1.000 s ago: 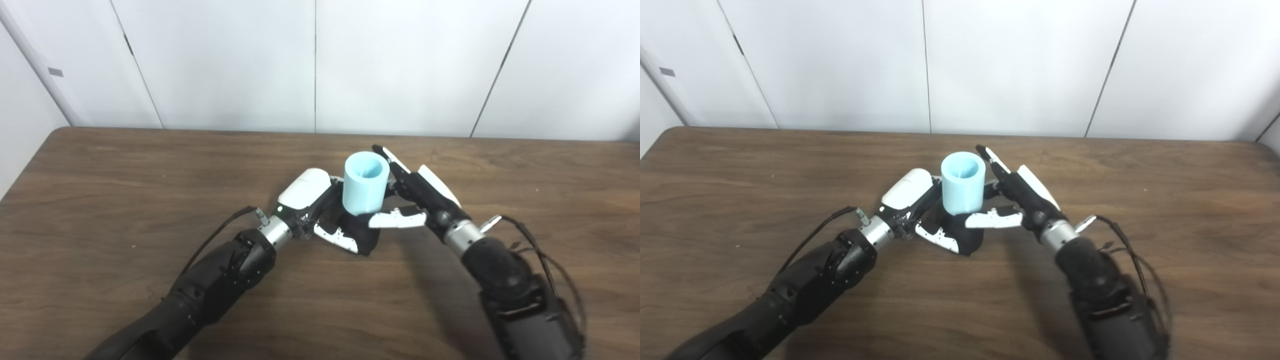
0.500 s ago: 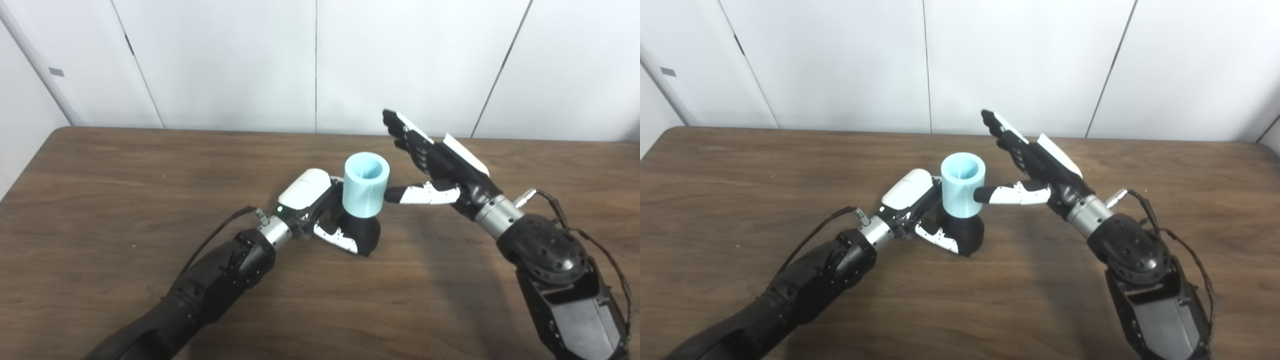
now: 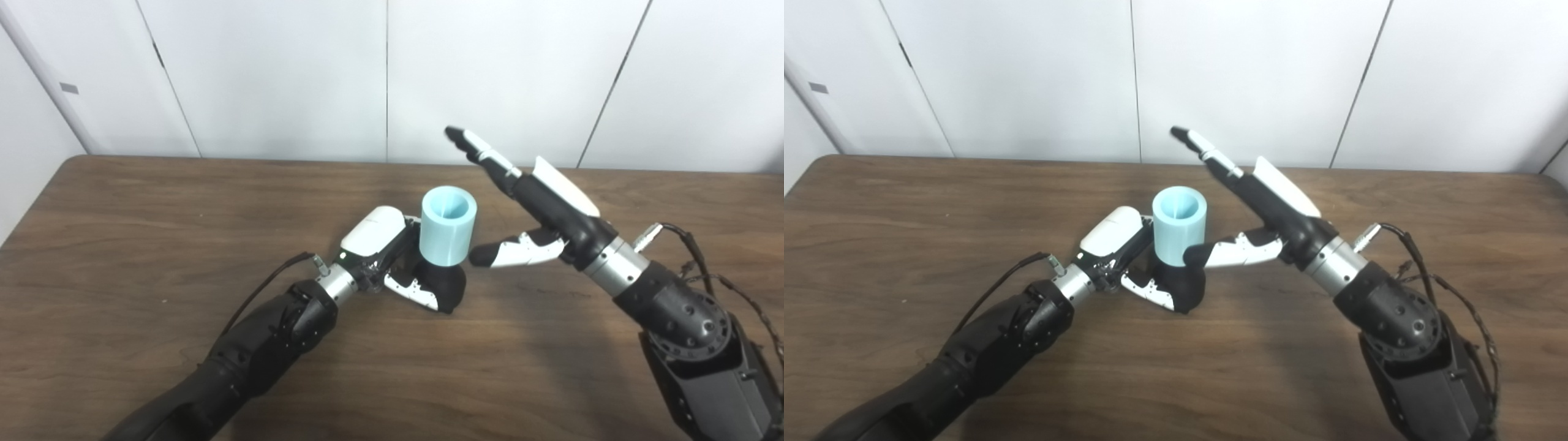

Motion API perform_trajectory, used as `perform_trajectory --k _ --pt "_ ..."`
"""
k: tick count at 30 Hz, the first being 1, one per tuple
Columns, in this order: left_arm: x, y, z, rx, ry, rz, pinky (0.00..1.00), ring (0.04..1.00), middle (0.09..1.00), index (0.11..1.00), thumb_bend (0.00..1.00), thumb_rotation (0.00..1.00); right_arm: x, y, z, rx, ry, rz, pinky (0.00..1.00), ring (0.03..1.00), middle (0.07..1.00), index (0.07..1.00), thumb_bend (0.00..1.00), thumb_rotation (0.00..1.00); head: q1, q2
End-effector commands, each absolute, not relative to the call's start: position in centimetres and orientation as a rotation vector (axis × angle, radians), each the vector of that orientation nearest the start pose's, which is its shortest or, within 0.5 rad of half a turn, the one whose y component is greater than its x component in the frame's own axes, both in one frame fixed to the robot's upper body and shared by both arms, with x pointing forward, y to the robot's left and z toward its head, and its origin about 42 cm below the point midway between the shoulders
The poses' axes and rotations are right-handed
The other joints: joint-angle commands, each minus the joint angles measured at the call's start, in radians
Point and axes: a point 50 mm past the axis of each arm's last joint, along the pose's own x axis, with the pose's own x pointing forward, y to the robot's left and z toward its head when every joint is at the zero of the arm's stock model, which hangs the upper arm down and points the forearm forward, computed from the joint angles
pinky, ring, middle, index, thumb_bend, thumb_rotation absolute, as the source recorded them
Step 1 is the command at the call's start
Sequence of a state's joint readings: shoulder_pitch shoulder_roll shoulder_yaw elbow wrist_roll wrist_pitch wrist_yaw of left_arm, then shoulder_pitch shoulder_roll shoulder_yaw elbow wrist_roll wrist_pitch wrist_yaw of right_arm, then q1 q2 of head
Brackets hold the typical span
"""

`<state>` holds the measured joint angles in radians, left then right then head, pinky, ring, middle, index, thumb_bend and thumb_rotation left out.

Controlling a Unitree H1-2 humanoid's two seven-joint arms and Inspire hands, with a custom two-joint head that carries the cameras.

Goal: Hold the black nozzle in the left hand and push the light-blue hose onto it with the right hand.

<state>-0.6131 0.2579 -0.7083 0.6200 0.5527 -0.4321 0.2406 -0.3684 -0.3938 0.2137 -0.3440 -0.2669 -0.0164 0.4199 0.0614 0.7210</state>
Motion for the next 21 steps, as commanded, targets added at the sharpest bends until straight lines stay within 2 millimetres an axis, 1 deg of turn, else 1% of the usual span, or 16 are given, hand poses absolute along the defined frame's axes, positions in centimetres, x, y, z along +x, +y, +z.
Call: perform_trajectory --k 1,3,6,9,12,13,18,21 --pt "36.8 15.1 3.1 1.148 -0.218 -0.916 0.53 0.590 0.494 0.477 0.52 0.00 33.1 -20.1 32.2 -0.992 -0.841 0.606 0.99 1.000 1.000 1.000 0.85 0.93 0.000 0.001" --pt "36.8 15.2 3.1 1.150 -0.217 -0.918 0.53 0.595 0.492 0.478 0.52 0.00 33.0 -20.0 32.1 -1.062 -0.872 0.628 1.00 1.000 1.000 1.000 0.85 0.98 -0.001 0.001" --pt "36.8 15.2 3.2 1.154 -0.213 -0.918 0.53 0.589 0.494 0.476 0.52 0.00 33.0 -19.8 32.0 -1.153 -0.899 0.661 1.00 0.999 0.996 0.989 0.85 0.98 -0.003 0.002" --pt "36.7 15.2 3.1 1.151 -0.214 -0.918 0.53 0.589 0.497 0.474 0.52 0.00 33.1 -19.8 31.7 -1.184 -0.904 0.675 0.99 0.993 0.986 0.972 0.85 0.96 -0.003 0.002" --pt "36.7 15.2 3.1 1.146 -0.215 -0.919 0.54 0.598 0.495 0.476 0.52 0.00 33.0 -19.8 31.3 -1.209 -0.897 0.692 1.00 0.999 0.991 0.971 0.84 0.98 -0.001 0.004" --pt "36.7 15.2 3.1 1.150 -0.214 -0.921 0.53 0.590 0.493 0.478 0.52 0.00 33.0 -19.8 31.2 -1.211 -0.891 0.698 0.99 1.000 0.987 0.963 0.84 0.98 0.000 0.004" --pt "36.8 15.2 3.3 1.153 -0.215 -0.922 0.53 0.589 0.489 0.481 0.52 0.00 32.9 -19.9 30.9 -1.235 -0.858 0.732 0.98 1.000 0.993 0.953 0.85 0.97 0.000 0.005" --pt "36.8 15.2 3.3 1.150 -0.213 -0.924 0.52 0.591 0.484 0.484 0.52 0.00 33.0 -19.8 30.4 -1.275 -0.847 0.759 0.96 1.000 0.994 0.948 0.84 0.97 0.000 0.006"
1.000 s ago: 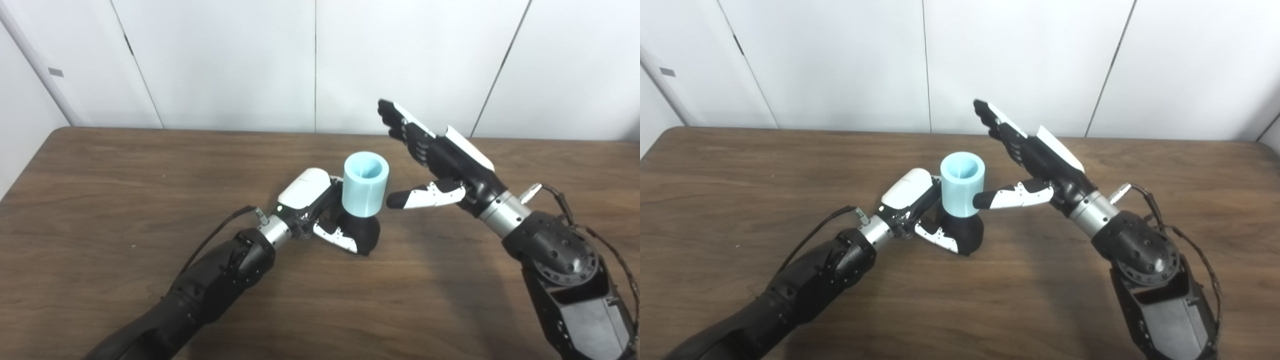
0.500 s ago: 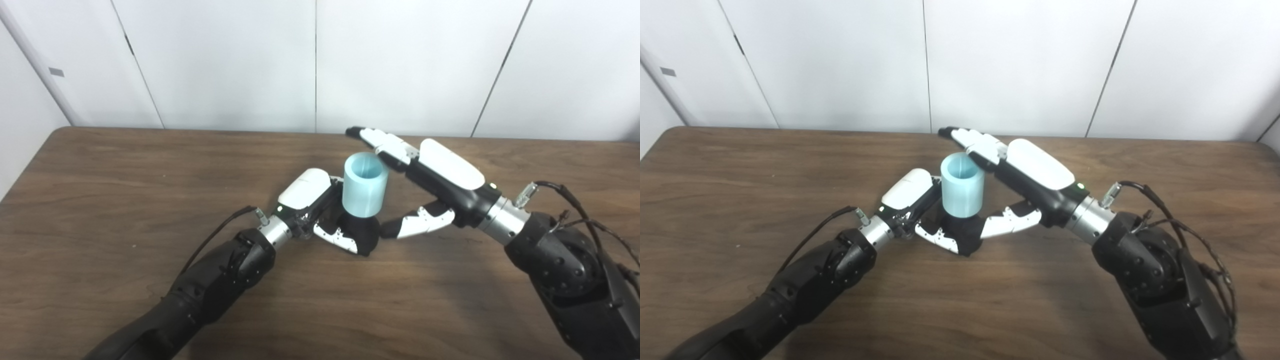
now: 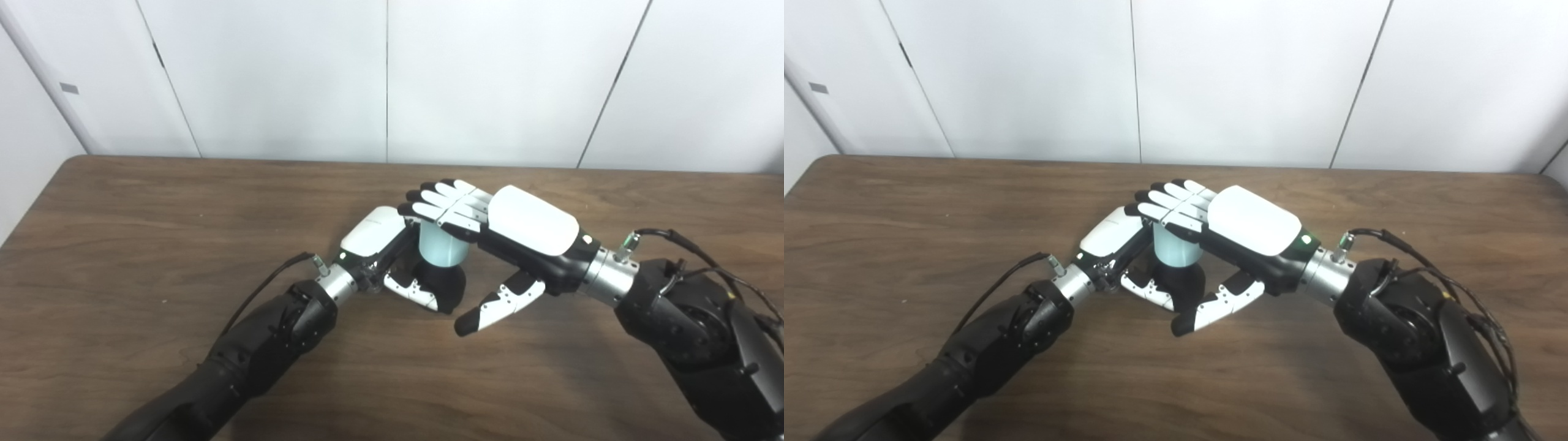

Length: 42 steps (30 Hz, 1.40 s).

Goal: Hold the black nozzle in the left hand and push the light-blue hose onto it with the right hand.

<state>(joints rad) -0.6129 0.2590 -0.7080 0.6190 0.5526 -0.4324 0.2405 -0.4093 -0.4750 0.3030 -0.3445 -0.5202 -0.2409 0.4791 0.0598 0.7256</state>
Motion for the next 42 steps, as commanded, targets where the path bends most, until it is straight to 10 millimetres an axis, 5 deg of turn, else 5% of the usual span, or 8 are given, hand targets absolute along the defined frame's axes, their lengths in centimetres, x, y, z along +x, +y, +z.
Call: perform_trajectory --k 1,14,20,30,42 --pt "36.7 15.2 3.2 1.149 -0.214 -0.923 0.52 0.589 0.483 0.485 0.52 0.00 33.0 -19.8 30.2 -1.289 -0.839 0.770 0.96 0.999 0.992 0.949 0.84 0.97 0.001 0.001" --pt "36.8 15.0 3.3 1.146 -0.212 -0.925 0.53 0.594 0.489 0.481 0.52 0.00 33.0 -20.1 27.8 -1.309 -0.735 0.809 0.89 0.957 0.955 0.909 0.88 0.95 -0.001 0.003" --pt "36.8 15.1 3.3 1.150 -0.213 -0.925 0.53 0.589 0.493 0.478 0.52 0.00 32.3 -19.1 26.2 -1.296 -0.710 0.873 0.95 0.975 0.969 0.930 0.85 0.95 -0.001 0.004" --pt "36.7 15.0 3.4 1.143 -0.211 -0.919 0.54 0.589 0.494 0.476 0.52 0.00 31.6 -17.7 24.9 -1.293 -0.694 0.945 0.90 0.954 0.957 0.918 0.87 0.90 0.001 0.008" --pt "36.6 15.3 3.5 1.155 -0.214 -0.923 0.53 0.592 0.493 0.477 0.52 0.00 31.7 -18.6 23.9 -1.202 -0.633 0.898 0.88 0.945 0.955 0.926 0.85 0.88 0.001 0.013"
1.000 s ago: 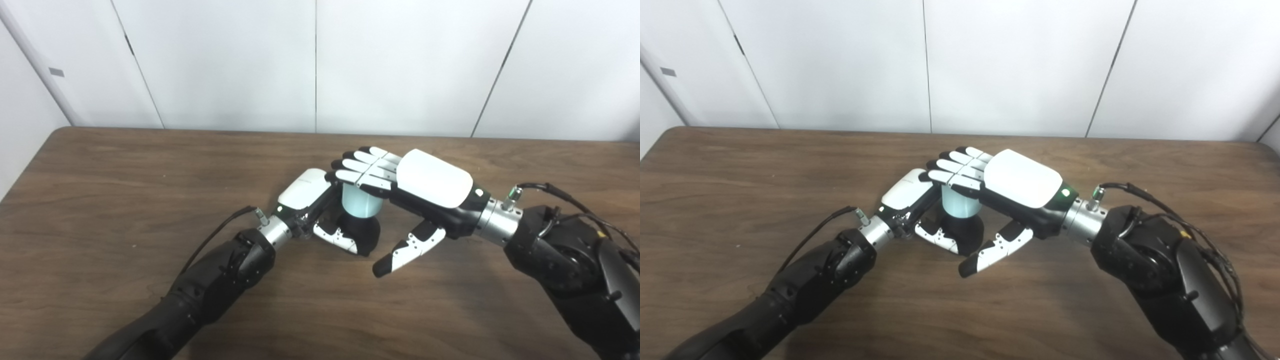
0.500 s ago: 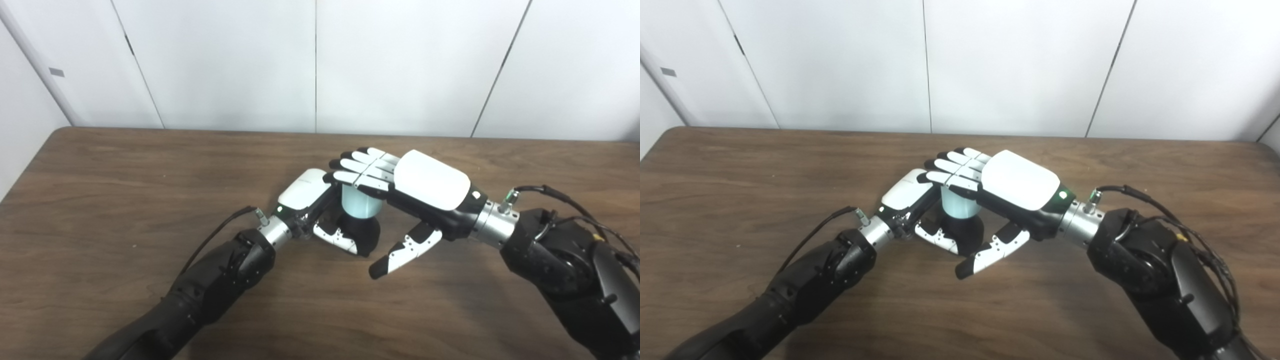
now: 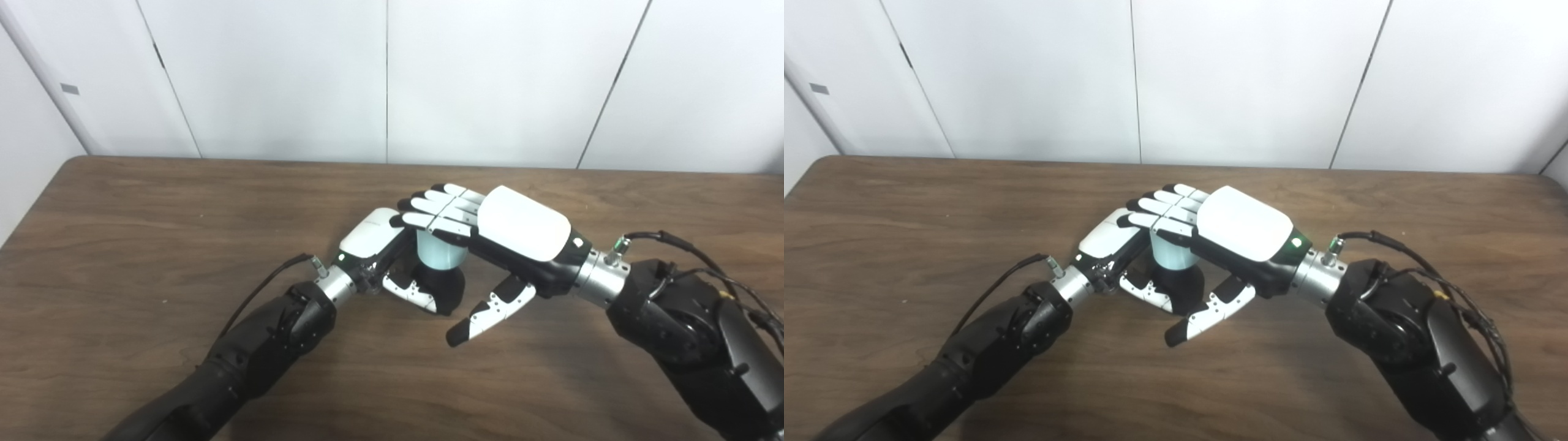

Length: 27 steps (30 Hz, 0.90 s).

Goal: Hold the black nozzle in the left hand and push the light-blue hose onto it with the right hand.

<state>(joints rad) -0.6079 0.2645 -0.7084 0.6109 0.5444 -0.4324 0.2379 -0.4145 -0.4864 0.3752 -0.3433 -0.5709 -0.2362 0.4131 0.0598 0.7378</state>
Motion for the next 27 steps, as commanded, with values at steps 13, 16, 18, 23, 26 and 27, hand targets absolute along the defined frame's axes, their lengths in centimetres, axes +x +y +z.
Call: perform_trajectory --k 13,16,18,23,26,27 --pt "36.6 15.4 3.5 1.146 -0.207 -0.920 0.53 0.584 0.490 0.480 0.52 0.00 31.4 -19.5 22.5 -1.111 -0.576 0.833 0.86 0.944 0.955 0.939 0.73 0.92 0.000 0.008" --pt "36.6 15.5 3.5 1.156 -0.203 -0.925 0.53 0.585 0.494 0.478 0.52 0.00 31.1 -19.4 22.1 -1.100 -0.570 0.833 0.87 0.948 0.955 0.940 0.75 0.92 -0.002 0.007" --pt "36.6 15.5 3.6 1.160 -0.202 -0.926 0.53 0.596 0.495 0.477 0.52 0.00 31.0 -19.4 22.1 -1.100 -0.562 0.834 0.87 0.953 0.961 0.947 0.75 0.92 0.000 0.008" --pt "36.6 15.4 3.6 1.147 -0.205 -0.920 0.53 0.587 0.490 0.481 0.52 0.00 30.9 -19.5 22.0 -1.101 -0.541 0.824 0.88 0.954 0.966 0.952 0.76 0.92 -0.001 0.011" --pt "36.6 15.3 3.7 1.154 -0.212 -0.920 0.52 0.582 0.486 0.484 0.52 0.00 30.7 -19.6 21.8 -1.094 -0.536 0.816 0.87 0.950 0.965 0.955 0.75 0.90 0.001 0.011" --pt "36.6 15.3 3.7 1.154 -0.214 -0.919 0.52 0.578 0.488 0.482 0.52 0.00 30.7 -19.7 21.7 -1.092 -0.537 0.814 0.87 0.950 0.965 0.953 0.74 0.89 0.001 0.012"
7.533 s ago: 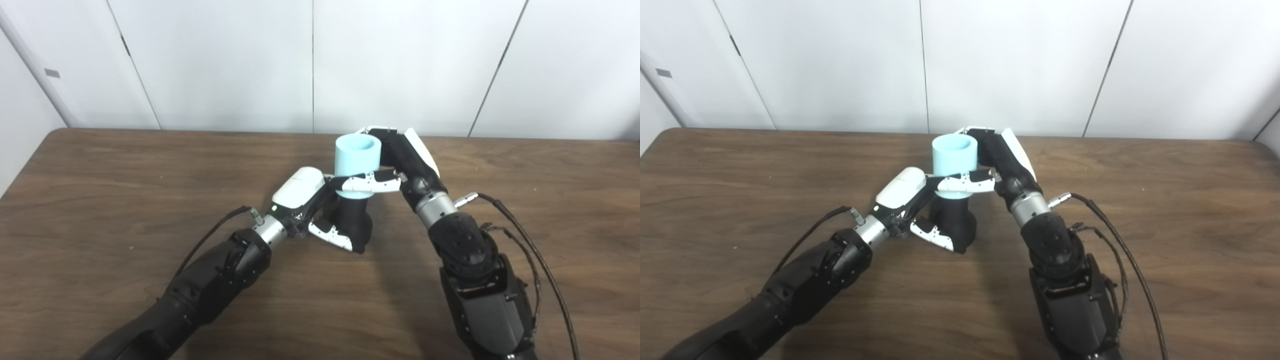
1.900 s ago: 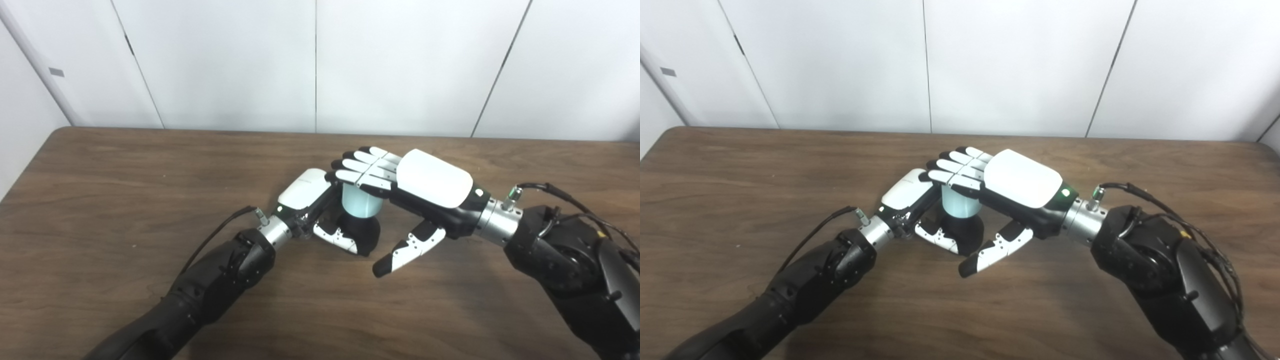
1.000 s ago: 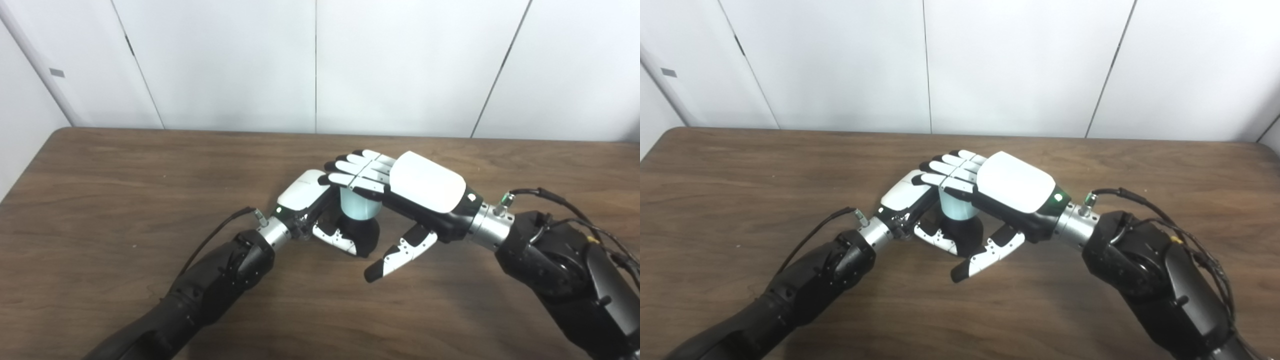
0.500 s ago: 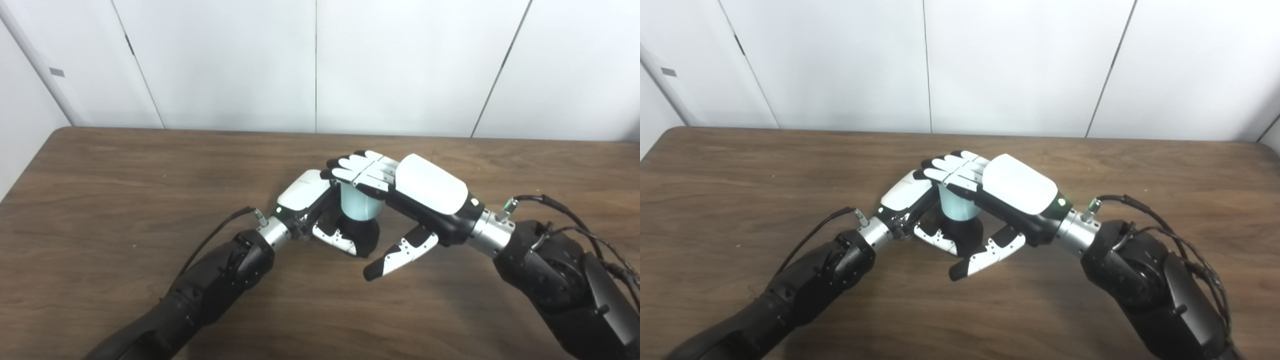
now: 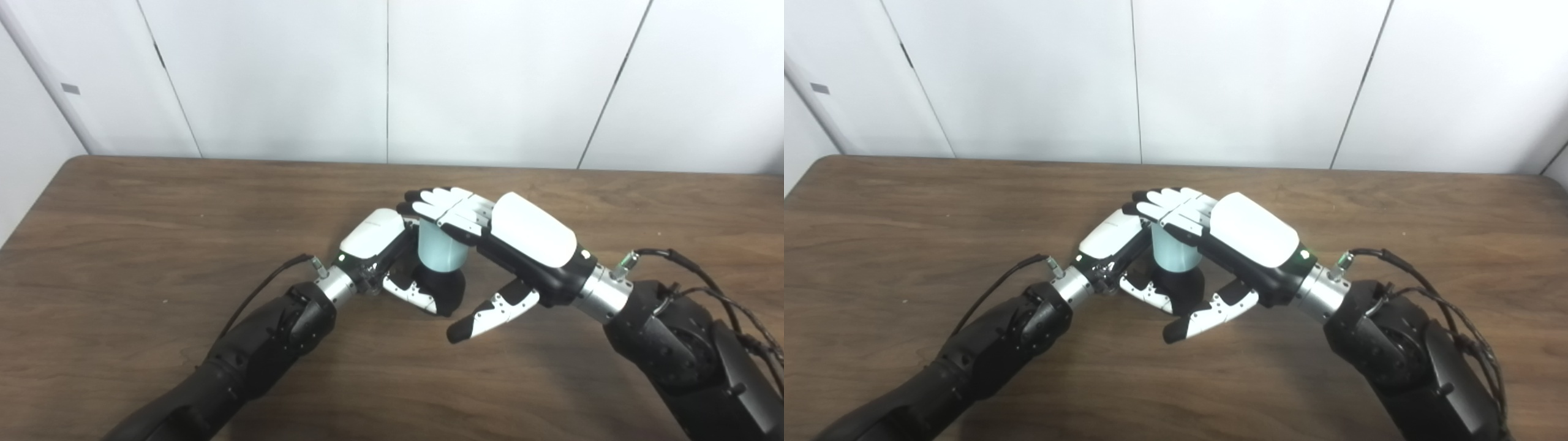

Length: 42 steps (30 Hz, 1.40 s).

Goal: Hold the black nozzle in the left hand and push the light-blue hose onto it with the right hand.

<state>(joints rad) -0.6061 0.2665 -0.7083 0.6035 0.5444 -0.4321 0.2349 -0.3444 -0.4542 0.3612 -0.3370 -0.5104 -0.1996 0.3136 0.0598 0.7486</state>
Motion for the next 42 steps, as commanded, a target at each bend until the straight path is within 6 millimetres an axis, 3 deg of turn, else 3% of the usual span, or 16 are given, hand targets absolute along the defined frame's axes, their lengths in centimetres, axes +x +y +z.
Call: perform_trajectory --k 1,21,35,42 --pt "36.6 15.3 3.7 1.153 -0.214 -0.918 0.52 0.576 0.492 0.480 0.52 0.00 30.6 -19.7 21.6 -1.087 -0.539 0.813 0.87 0.950 0.965 0.951 0.73 0.89 0.001 0.001" --pt "36.7 15.3 3.8 1.161 -0.221 -0.918 0.50 0.576 0.498 0.474 0.52 0.00 29.9 -20.3 20.6 -1.087 -0.512 0.790 0.83 0.927 0.955 0.929 0.69 0.84 0.002 0.004" --pt "36.7 15.3 3.9 1.169 -0.219 -0.919 0.50 0.582 0.496 0.476 0.52 0.00 29.8 -19.6 20.5 -1.108 -0.465 0.840 0.82 0.913 0.949 0.918 0.68 0.89 0.002 0.009" --pt "36.7 15.3 4.0 1.164 -0.215 -0.920 0.53 0.600 0.504 0.470 0.52 0.00 29.8 -18.9 20.7 -1.184 -0.570 0.880 0.79 0.890 0.914 0.874 0.68 0.85 0.001 0.009"
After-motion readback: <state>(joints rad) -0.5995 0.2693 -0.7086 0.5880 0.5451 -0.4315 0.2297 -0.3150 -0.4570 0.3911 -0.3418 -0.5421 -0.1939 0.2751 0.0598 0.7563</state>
